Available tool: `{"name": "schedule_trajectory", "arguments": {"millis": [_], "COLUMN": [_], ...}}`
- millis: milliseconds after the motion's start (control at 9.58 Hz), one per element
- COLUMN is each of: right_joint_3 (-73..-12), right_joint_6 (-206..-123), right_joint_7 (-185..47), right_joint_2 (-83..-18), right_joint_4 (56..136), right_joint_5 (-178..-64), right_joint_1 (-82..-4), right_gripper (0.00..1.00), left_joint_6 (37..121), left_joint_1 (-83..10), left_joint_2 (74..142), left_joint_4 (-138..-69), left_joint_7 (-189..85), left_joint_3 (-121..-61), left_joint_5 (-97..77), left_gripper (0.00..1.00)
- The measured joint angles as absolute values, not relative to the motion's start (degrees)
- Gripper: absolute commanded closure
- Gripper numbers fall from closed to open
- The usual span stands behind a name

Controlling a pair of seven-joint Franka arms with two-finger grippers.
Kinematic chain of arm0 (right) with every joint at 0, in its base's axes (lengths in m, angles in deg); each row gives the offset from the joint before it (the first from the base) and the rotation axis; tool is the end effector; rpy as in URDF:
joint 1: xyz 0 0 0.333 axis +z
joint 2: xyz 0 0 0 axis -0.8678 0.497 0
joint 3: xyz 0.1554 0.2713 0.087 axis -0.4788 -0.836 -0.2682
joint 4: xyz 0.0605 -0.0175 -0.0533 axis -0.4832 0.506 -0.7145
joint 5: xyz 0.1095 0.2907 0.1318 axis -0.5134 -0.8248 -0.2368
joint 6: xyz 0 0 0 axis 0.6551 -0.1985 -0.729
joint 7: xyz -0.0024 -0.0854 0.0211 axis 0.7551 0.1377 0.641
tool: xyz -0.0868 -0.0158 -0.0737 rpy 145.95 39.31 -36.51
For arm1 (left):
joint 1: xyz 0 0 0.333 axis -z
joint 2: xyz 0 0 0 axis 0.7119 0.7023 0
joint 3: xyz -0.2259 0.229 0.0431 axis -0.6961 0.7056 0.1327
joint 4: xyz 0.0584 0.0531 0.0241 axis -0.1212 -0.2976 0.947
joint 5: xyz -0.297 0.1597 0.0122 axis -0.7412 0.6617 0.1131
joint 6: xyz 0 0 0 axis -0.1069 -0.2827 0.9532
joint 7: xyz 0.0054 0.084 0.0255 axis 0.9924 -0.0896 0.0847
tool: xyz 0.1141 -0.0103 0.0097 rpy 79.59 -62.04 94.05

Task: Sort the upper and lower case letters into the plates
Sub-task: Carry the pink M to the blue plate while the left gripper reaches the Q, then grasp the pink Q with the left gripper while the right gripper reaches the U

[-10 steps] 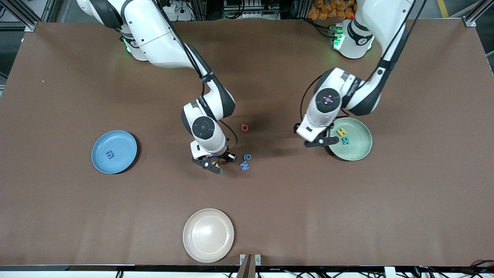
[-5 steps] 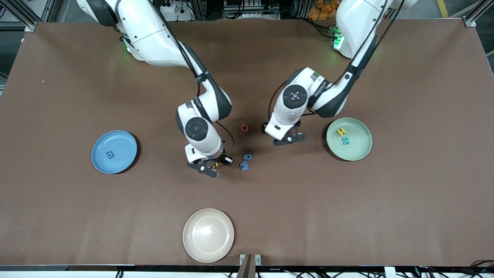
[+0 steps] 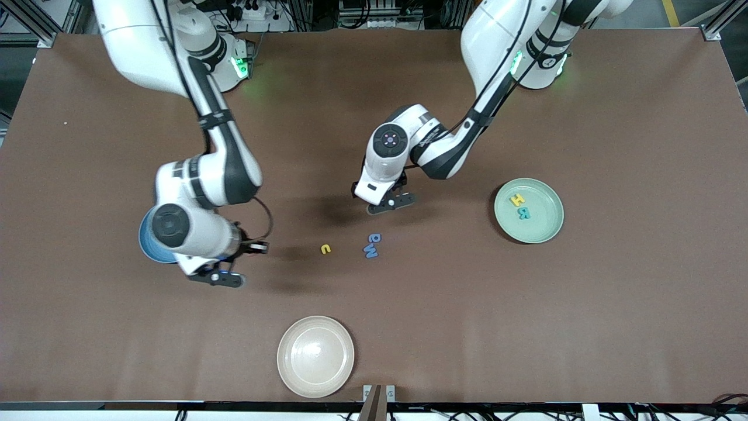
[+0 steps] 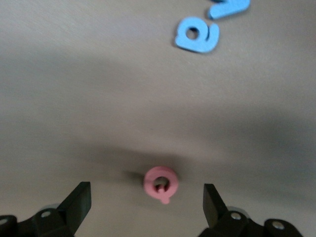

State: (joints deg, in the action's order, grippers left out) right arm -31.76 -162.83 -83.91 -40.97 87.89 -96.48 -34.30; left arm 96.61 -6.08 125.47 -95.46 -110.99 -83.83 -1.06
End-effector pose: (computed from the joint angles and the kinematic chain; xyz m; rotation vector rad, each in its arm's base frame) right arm 0.6141 0.1488 0.3245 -3.1221 0.1176 0.2508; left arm 0.4383 -0.4956 0.2338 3.0197 0.4787 -0.1549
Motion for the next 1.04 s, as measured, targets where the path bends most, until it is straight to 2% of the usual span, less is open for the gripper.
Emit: {"name": "schedule_trajectory", "arguments": {"millis": [209,417,522,626,730,835,1043], "right_joint_3": [-26.5,-24.9,-24.8,-24.8,-24.8,-24.8,-25.1], "right_joint_6": [-161.9,-162.5,-164.8,-168.7,-173.2,-176.7,-178.6], "right_joint_7": [-70.8,-66.8,-66.7,-66.3,-65.5,-65.1,-64.6], "right_joint_2": [-41.6,-42.0,-42.7,-43.7,-44.3,-44.5,-44.6], "right_joint_4": [91.7,95.8,98.9,102.5,106.0,108.5,109.1], "right_joint_5": [-95.8,-93.8,-91.7,-90.3,-89.8,-89.6,-89.6], "right_joint_1": [-35.9,-37.0,-37.1,-37.1,-37.2,-37.2,-37.1], "right_gripper": [1.00,1.00,0.98,0.43,0.00,0.00,0.00], "left_joint_6": [97.0,97.0,97.0,97.0,97.2,97.2,97.2], "left_joint_1": [-2.6,-1.5,-1.0,-0.6,-0.5,-0.4,-0.4], "left_joint_2": [127.2,127.7,128.4,129.0,129.1,129.1,129.0], "left_joint_4": [-94.2,-94.2,-94.2,-94.1,-93.8,-93.5,-93.2], "left_joint_7": [-114.6,-115.8,-116.5,-116.7,-116.7,-116.7,-116.7], "left_joint_3": [-81.4,-81.0,-81.0,-80.9,-80.9,-80.9,-80.9], "left_joint_5": [-0.9,-0.8,-0.8,-0.8,-0.7,-0.6,-0.6], "left_gripper": [0.00,0.00,0.21,0.32,0.46,0.58,0.58]}}
